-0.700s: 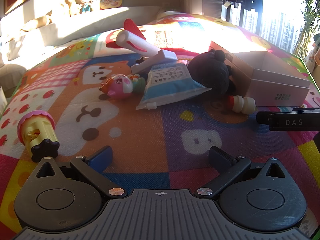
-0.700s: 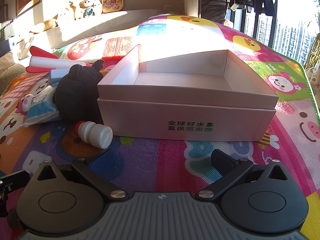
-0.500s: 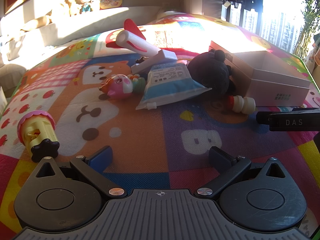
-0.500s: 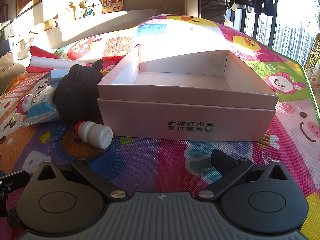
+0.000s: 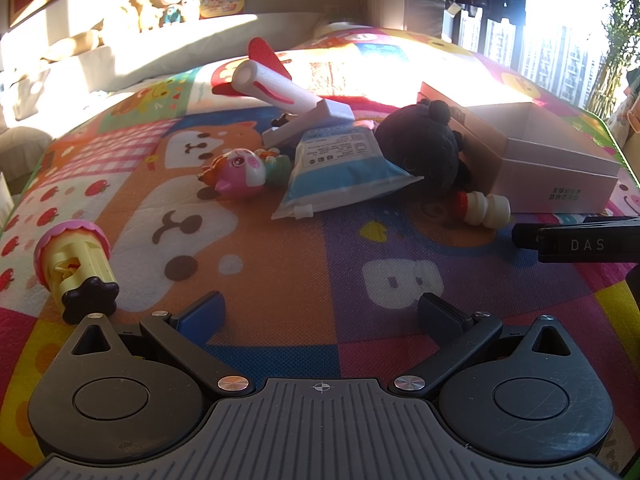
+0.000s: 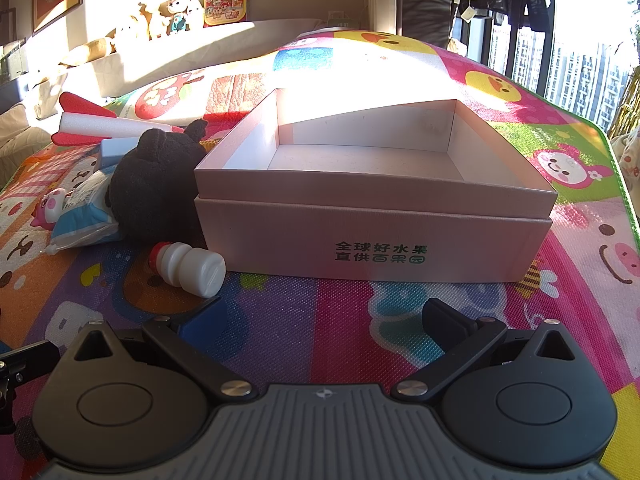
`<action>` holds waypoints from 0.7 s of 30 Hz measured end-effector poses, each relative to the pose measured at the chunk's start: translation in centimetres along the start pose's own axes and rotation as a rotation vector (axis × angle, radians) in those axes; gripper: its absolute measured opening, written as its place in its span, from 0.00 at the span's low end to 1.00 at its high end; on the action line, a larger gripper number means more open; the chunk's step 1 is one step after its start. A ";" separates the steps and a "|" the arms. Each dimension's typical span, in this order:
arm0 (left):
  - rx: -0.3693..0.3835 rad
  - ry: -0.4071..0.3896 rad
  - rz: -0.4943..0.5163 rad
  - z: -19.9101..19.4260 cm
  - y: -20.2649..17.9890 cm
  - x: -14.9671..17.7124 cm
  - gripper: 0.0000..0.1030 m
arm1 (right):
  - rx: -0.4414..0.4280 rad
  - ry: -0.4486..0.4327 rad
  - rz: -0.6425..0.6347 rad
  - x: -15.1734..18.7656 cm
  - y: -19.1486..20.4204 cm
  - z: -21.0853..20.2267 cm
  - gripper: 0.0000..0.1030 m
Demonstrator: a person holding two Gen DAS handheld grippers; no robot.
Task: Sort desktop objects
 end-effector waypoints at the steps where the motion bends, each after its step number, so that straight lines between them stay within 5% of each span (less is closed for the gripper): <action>1: -0.001 0.000 0.000 0.0 0.0 0.0 1.00 | 0.000 0.000 0.000 0.0 0.0 0.0 1.00; 21: 0.002 0.044 0.010 0.2 0.0 -0.2 1.00 | 0.017 0.074 0.001 2.5 0.6 -3.2 1.00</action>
Point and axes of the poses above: each gripper's, at about its wrist camera, not at the fingertips, and z roughly the way its jaws point, y to its left, x to its underside, the point moved 6 cm from there along z, roughly the way its jaws point
